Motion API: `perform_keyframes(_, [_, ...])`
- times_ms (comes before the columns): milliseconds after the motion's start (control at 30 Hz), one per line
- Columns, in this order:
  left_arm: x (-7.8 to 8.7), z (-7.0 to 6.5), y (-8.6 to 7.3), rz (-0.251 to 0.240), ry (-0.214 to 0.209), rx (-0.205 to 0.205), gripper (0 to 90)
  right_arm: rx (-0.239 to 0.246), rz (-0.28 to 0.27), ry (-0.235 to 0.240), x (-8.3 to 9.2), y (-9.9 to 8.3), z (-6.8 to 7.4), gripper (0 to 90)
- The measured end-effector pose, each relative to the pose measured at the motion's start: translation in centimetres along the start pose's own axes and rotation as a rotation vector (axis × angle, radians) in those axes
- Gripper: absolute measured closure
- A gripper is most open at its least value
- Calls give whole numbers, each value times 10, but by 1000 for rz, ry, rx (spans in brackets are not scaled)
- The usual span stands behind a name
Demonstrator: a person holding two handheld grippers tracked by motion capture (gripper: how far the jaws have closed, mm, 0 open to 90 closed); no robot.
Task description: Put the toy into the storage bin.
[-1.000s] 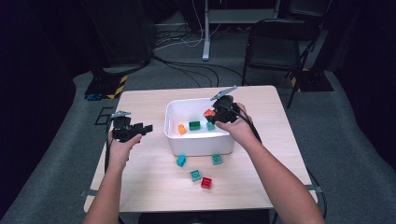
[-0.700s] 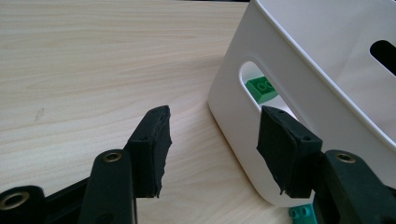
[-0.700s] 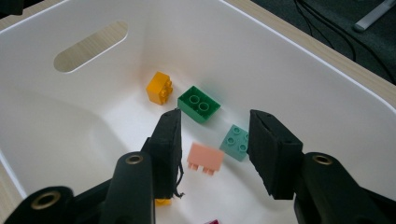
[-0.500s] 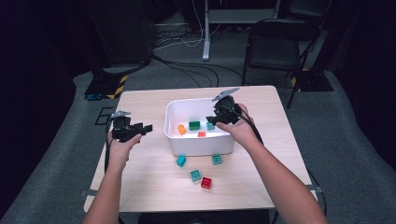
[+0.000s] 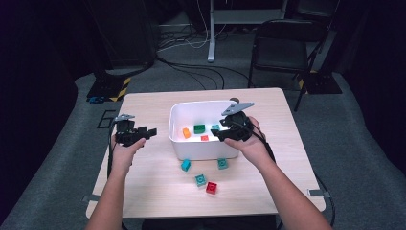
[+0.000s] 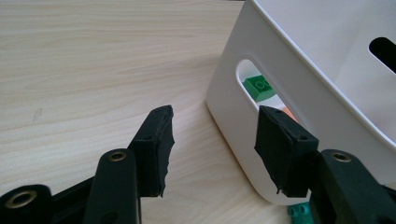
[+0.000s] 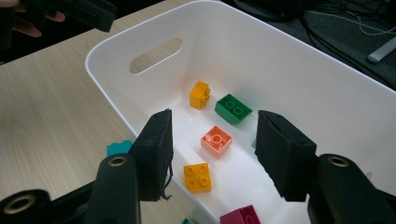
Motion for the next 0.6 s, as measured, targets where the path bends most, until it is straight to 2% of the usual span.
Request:
perform_keyframes(100, [-2,-2,-2,7,-4,5,466,11,-18,-3,8,-1,7,453])
perform_keyframes(133, [-3,-2,-2,9,0,-5,468,12,-31,0,11,-1,10,453])
perform_keyframes(300, [-3,-6,-1,4,-1,-16,482,-3,-64,5,22,-11,22,453])
perform_keyframes(367, [-2,-8,-1,1,1,-26,488,4,-74,-4,26,-14,23,453])
perform_keyframes(500, [0,-10,0,-6,5,-29,497,-12,-92,-4,32,-21,20,453])
perform_keyframes(600, [1,-12,1,-10,8,-38,507,-22,-80,0,32,-27,17,453])
Point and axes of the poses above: each handheld gripper's, and its own axes: x roughly backward along the jaws, y roughly out of its top, z roughly to its left, the point moved 9 cm from there along -x, roughly forward along the jaws, and after that the axes turned 5 degrees about z, right-handed, at the moved point
